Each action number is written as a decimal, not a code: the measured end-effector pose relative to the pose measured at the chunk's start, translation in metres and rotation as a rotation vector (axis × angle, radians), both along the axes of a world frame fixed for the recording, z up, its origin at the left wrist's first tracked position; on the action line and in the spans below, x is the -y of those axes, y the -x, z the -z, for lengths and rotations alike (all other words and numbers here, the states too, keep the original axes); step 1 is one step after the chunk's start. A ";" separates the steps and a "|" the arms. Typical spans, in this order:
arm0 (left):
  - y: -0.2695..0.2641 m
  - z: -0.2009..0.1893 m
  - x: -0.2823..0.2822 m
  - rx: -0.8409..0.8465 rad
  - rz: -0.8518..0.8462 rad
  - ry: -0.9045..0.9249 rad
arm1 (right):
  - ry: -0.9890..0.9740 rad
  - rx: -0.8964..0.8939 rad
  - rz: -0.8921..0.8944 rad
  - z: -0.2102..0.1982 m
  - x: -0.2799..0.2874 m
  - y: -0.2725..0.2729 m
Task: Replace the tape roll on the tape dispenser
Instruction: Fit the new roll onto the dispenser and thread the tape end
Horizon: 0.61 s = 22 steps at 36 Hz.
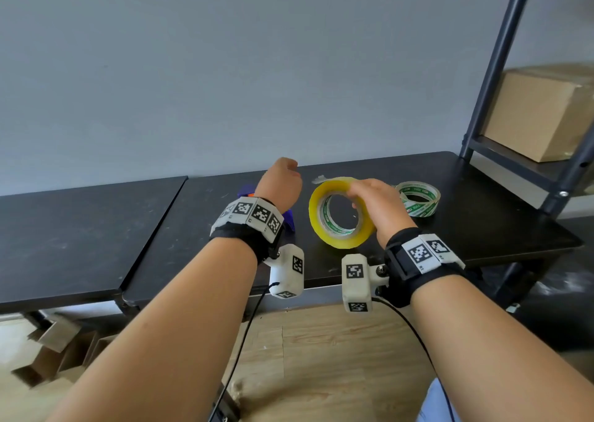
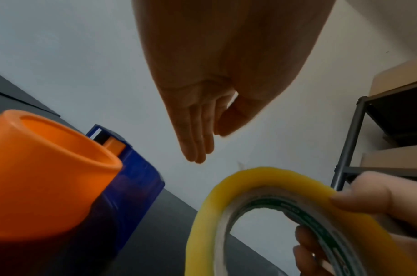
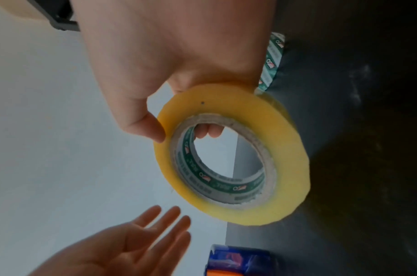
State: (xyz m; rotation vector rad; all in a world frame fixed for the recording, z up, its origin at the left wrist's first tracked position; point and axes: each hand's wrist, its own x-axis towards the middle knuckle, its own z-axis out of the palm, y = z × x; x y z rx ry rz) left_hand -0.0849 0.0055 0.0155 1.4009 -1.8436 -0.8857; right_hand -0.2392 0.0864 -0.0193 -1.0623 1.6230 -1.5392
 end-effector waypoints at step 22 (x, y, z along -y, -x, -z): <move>-0.016 -0.011 -0.017 -0.045 0.088 0.112 | 0.079 0.069 0.050 -0.020 0.003 0.000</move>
